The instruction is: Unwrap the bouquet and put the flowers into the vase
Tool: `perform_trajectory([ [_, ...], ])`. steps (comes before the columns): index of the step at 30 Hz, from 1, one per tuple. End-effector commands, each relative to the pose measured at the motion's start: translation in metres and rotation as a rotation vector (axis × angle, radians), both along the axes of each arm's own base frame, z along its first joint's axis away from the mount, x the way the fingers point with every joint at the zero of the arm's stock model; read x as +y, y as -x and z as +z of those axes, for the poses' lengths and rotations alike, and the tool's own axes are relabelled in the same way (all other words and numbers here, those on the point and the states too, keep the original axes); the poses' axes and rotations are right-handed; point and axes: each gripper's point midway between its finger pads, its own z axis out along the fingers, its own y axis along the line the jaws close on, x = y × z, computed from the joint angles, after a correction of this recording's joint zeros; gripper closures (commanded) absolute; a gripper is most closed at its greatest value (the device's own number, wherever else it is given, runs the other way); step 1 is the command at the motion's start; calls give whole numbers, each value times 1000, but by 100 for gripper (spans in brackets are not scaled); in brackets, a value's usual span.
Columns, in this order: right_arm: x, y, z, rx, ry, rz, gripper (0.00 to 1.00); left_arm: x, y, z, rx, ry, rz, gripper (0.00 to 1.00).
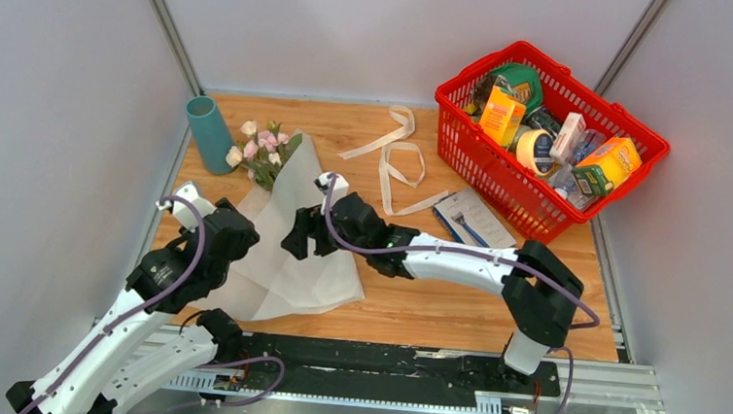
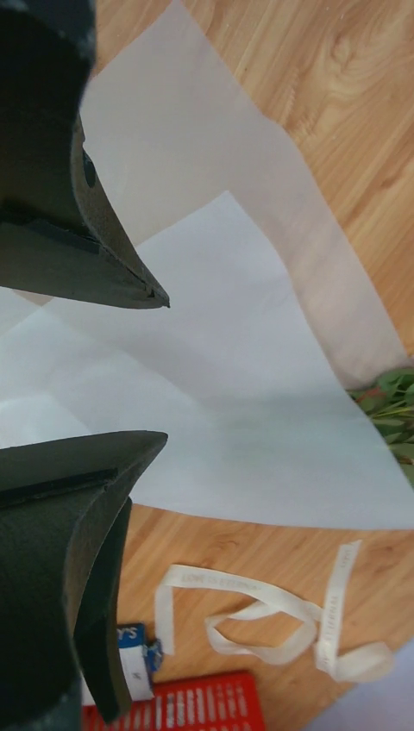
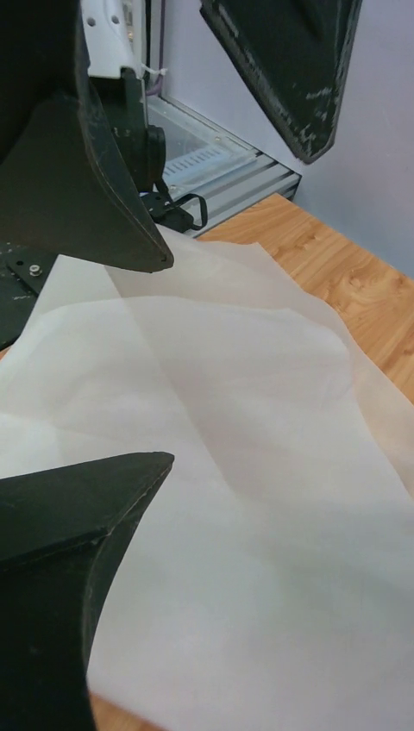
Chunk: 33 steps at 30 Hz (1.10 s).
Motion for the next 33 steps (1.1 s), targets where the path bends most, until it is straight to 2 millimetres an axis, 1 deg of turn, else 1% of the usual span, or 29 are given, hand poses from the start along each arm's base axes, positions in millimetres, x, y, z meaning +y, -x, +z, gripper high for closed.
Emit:
perform_trajectory([
  [1, 37, 5, 8, -73, -3, -31, 21, 26, -3, 11, -62, -53, 119, 37],
  [3, 46, 11, -5, -118, 41, -23, 21, 29, -7, 15, -45, -87, 121, 37],
  [4, 49, 14, -11, -136, 60, -16, 21, 31, -10, 13, -23, -99, 131, 37],
  [5, 51, 16, -18, -152, 80, -12, 21, 32, -12, 16, -16, -118, 119, 37],
  [6, 53, 19, -22, -168, 93, -7, 21, 33, -15, 12, 12, -121, 126, 37],
  [7, 54, 23, -27, -180, 107, 3, 21, 35, -18, 13, 18, -132, 122, 37],
  [9, 57, 30, -33, -204, 118, 20, 23, 37, -23, 7, 47, -116, 116, 37],
  [10, 58, 35, -37, -215, 124, 29, 23, 34, -28, 6, 50, -74, 104, 37],
  [11, 58, 39, -41, -232, 135, 32, 24, 32, -28, -1, 79, -43, 75, 37],
  [12, 59, 46, -47, -245, 152, 38, 25, 33, -30, -4, 87, -26, 78, 37],
  [13, 60, 49, -51, -264, 168, 38, 25, 34, -30, -7, 100, -3, 82, 37],
  [17, 61, 60, -62, -320, 221, 34, 28, 40, -31, -10, 116, 16, 99, 37],
  [22, 59, 58, -73, -393, 310, -15, 29, 42, -31, -17, 148, 36, 96, 37],
  [27, 55, 53, -75, -413, 333, -50, 31, 48, -28, -27, 166, 23, 116, 37],
  [30, 54, 51, -79, -422, 351, -54, 34, 47, -29, -34, 177, 27, 114, 37],
  [31, 53, 51, -80, -423, 355, -57, 36, 47, -29, -37, 182, 29, 112, 37],
  [33, 52, 50, -81, -424, 360, -64, 46, 44, -30, -42, 188, 41, 101, 37],
])
